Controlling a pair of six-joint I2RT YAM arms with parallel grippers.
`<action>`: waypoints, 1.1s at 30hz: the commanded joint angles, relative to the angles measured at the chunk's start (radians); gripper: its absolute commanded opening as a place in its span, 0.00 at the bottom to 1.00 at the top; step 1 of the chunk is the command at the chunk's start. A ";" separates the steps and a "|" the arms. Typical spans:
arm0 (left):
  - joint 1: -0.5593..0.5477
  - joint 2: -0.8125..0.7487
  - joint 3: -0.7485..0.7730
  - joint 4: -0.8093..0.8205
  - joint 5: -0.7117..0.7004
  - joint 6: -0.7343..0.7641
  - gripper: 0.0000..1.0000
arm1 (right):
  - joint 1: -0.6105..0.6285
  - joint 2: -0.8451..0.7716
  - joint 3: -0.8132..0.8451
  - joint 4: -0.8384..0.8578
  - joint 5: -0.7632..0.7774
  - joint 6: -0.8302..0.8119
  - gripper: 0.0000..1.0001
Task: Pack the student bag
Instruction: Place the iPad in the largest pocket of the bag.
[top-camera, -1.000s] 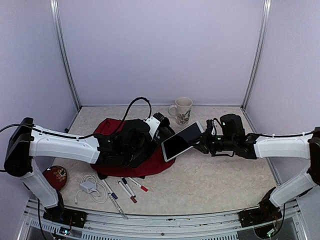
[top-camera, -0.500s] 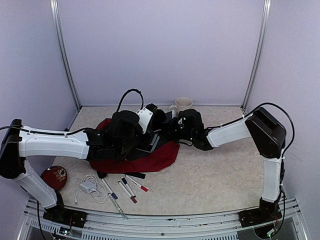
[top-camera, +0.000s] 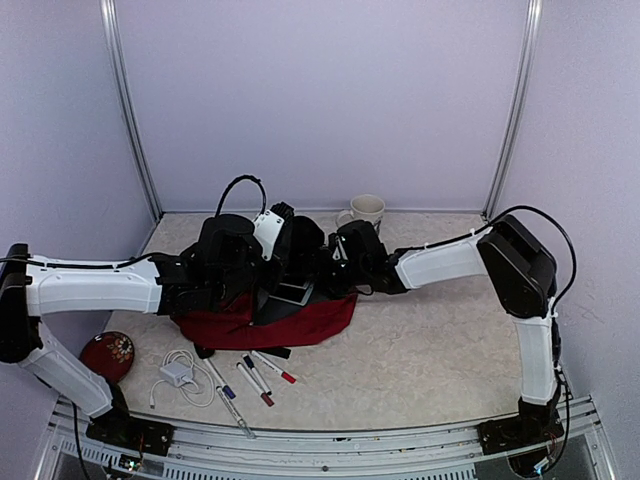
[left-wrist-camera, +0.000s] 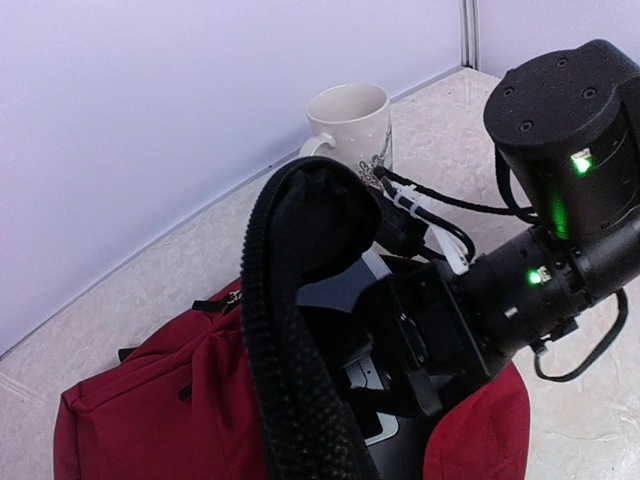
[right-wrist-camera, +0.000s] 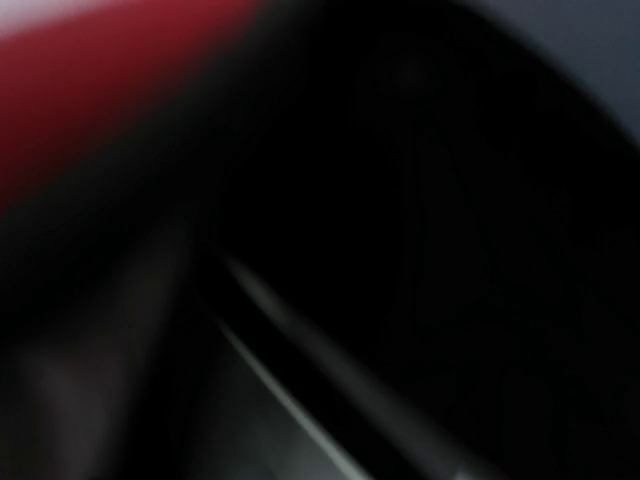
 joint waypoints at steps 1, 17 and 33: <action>0.009 -0.024 -0.012 0.024 0.018 0.007 0.00 | 0.028 -0.191 -0.010 -0.295 -0.011 -0.280 0.90; 0.011 -0.010 -0.003 0.018 0.047 -0.024 0.00 | -0.109 -0.106 0.158 -0.631 0.023 -0.513 0.46; 0.008 0.019 -0.008 0.034 0.053 -0.013 0.00 | -0.061 0.178 0.452 -0.627 -0.067 -0.606 0.27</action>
